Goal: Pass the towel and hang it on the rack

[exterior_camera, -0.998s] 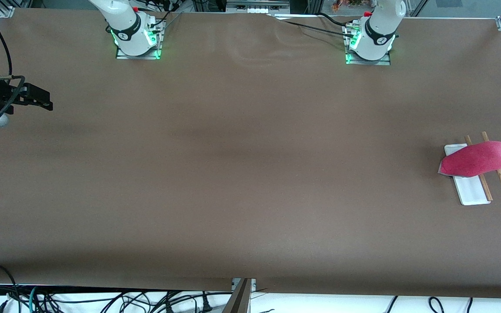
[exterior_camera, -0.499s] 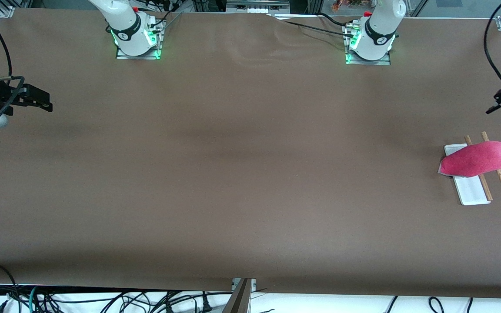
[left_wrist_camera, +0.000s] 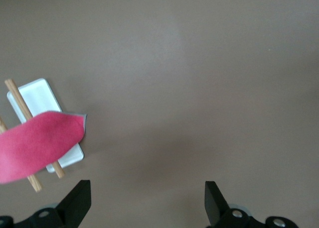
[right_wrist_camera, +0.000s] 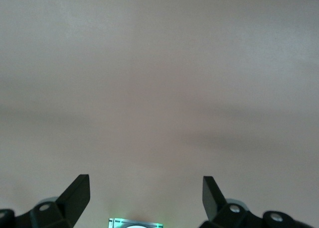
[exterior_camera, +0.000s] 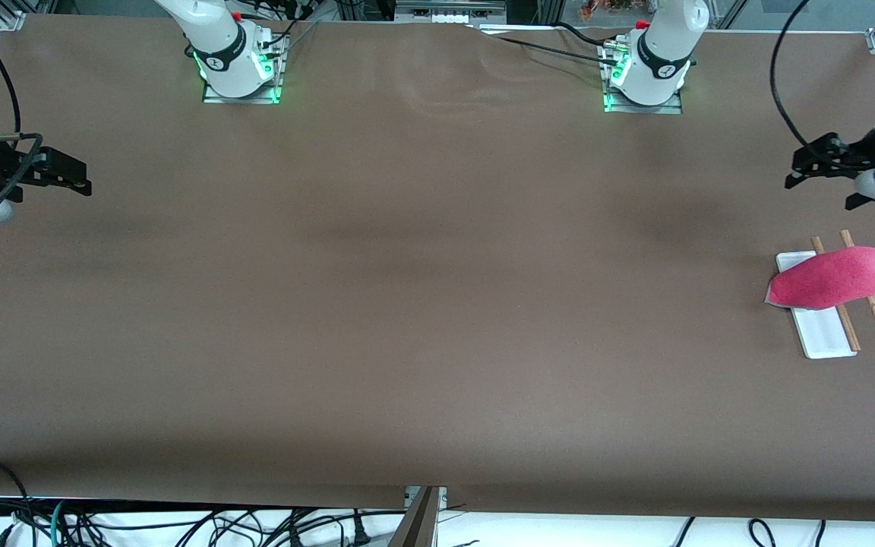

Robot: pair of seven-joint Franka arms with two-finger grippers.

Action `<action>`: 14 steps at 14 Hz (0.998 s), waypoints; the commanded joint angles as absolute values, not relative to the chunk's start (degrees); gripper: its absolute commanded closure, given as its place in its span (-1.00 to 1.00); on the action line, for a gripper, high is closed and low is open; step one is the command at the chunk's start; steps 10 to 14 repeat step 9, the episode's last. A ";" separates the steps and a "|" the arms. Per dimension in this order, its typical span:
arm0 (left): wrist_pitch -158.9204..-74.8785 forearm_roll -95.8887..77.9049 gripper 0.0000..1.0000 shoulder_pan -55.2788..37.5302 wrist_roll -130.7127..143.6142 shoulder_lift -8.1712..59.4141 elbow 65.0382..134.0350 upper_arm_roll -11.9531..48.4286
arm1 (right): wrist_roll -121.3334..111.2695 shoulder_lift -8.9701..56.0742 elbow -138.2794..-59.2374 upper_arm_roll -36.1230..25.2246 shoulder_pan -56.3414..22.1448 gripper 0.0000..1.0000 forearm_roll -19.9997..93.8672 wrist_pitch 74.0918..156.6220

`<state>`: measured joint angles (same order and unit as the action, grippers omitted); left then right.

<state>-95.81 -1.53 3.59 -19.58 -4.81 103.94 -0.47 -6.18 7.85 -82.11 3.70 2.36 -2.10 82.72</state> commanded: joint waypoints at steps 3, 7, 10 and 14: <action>-93.17 2.63 -1.00 3.08 -11.68 -6.59 104.94 2.99 | -6.06 7.91 -81.65 3.78 2.29 -1.00 -2.29 82.97; -93.87 3.52 -1.00 3.16 -11.69 -6.42 104.85 2.73 | -6.06 7.91 -81.65 3.69 2.37 -1.00 -2.20 83.67; -94.22 3.52 -1.00 3.16 -12.39 -6.50 104.77 2.55 | -6.06 7.91 -81.65 3.69 2.37 -1.00 -2.28 83.67; -94.22 3.52 -1.00 3.16 -12.39 -6.50 104.77 2.55 | -6.06 7.91 -81.65 3.69 2.37 -1.00 -2.28 83.67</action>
